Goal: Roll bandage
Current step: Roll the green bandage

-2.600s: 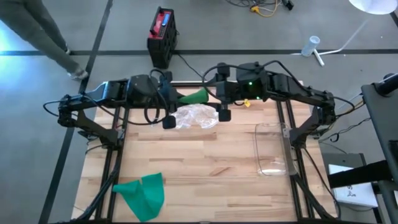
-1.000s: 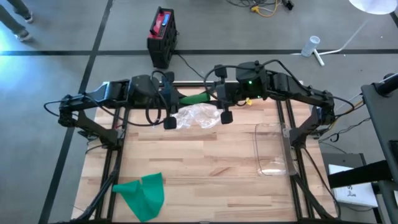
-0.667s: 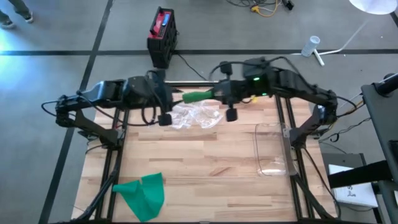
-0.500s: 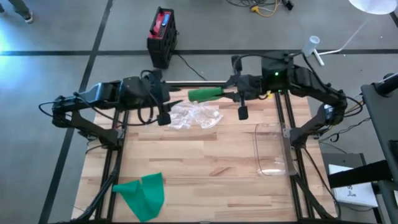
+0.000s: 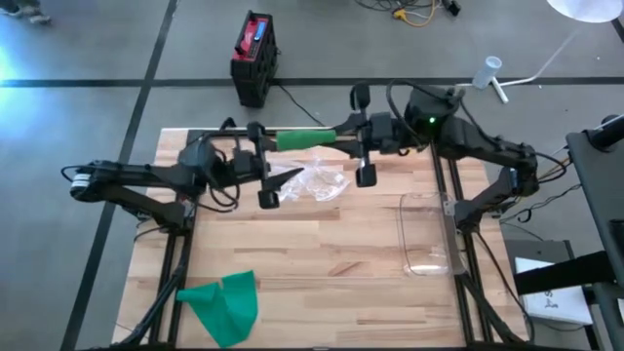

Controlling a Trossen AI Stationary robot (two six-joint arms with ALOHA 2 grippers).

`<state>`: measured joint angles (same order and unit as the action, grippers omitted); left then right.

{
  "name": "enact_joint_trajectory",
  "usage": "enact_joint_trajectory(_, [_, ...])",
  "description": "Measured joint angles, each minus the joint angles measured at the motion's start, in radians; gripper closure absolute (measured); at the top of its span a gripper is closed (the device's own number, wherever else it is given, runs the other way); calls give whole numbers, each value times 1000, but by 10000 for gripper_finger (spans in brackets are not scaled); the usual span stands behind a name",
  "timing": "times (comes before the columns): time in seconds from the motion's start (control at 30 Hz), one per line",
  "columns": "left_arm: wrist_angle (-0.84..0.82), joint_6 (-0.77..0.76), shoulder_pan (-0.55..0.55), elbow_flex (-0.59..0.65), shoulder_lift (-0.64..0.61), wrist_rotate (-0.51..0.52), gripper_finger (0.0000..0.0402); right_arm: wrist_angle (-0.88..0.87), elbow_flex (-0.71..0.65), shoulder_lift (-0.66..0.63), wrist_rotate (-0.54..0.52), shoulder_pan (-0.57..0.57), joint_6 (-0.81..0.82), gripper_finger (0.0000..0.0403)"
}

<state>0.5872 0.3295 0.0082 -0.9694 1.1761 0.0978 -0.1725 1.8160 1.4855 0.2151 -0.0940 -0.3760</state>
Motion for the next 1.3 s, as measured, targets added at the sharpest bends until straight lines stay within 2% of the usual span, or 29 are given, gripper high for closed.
enact_joint_trajectory(0.13, [285, -24, 5, 125, 22, -5, 142, 215, -139, 3, 1, 0, 21, 371])
enact_joint_trajectory(0.23, [419, -61, 14, 179, 35, -6, 133, 397, -244, 5, -2, 0, 69, 370])
enact_joint_trajectory(0.37, [450, -125, 20, 214, 58, -5, 130, 633, -384, 5, -7, 0, 118, 370])
enact_joint_trajectory(0.47, [461, -139, 21, 212, 71, -3, 135, 721, -454, 5, -35, 0, 131, 370])
enact_joint_trajectory(0.57, [459, -151, 24, 196, 84, 24, 145, 760, -497, 4, -66, 0, 135, 370])
enact_joint_trajectory(0.7, [458, -160, 25, 179, 98, 129, 164, 753, -524, 5, -69, 0, 174, 370])
enact_joint_trajectory(0.77, [452, -158, 27, 177, 102, 137, 182, 756, -529, 5, -69, 0, 175, 369])
enact_joint_trajectory(0.83, [428, -161, 29, 178, 103, 134, 216, 757, -537, 4, -89, 0, 169, 369])
enact_joint_trajectory(1.0, [375, -212, 29, 181, 114, 130, 372, 748, -544, 4, -118, -3, 152, 369])
enact_joint_trajectory(1.03, [374, -220, 29, 181, 115, 132, 384, 737, -544, 2, -119, -3, 155, 369])
enact_joint_trajectory(1.2, [376, -224, 29, 202, 114, 175, 397, 692, -554, 1, -123, -3, 174, 369])
enact_joint_trajectory(1.3, [377, -243, 29, 217, 114, 182, 399, 692, -568, -4, -167, -3, 166, 369])
